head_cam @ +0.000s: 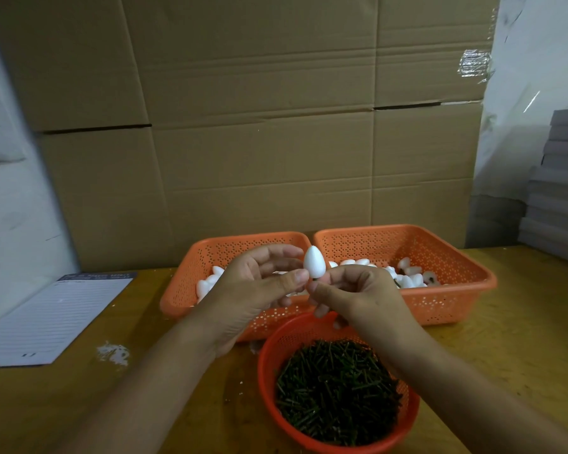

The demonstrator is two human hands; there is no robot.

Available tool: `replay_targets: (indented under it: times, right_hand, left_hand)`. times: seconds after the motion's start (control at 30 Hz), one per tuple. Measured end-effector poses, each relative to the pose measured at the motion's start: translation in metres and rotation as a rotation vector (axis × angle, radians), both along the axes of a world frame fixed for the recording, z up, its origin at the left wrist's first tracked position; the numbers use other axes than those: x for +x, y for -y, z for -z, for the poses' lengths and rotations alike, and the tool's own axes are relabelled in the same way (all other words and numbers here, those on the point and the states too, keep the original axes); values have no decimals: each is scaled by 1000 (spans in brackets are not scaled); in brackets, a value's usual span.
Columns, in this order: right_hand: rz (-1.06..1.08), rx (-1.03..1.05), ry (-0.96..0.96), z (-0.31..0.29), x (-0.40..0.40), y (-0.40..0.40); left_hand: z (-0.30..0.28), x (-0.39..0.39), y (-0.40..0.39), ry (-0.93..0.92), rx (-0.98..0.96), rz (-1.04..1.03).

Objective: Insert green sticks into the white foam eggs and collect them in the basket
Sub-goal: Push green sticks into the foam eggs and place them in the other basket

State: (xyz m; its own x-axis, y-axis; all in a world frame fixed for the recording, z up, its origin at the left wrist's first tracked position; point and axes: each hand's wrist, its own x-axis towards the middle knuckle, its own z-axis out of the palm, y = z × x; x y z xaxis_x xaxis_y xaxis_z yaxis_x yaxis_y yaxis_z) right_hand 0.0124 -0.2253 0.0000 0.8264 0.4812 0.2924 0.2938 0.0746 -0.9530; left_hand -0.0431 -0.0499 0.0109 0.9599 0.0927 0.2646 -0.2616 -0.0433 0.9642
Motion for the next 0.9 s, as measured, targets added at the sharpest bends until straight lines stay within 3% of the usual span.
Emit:
replay_targets:
  times: [0.43,0.67,0.9]
  right_hand:
    - [-38,-72,80,-1,-4,1]
    - [-118,-29,-8,0,-4,1]
    - [-164,-7,-66,-2,-4,2]
  left_hand:
    - [2,0,-1,-16,35,25]
    - [2,1,-4,-39,-84,118]
    - [1,0,-5,-37,-80,85]
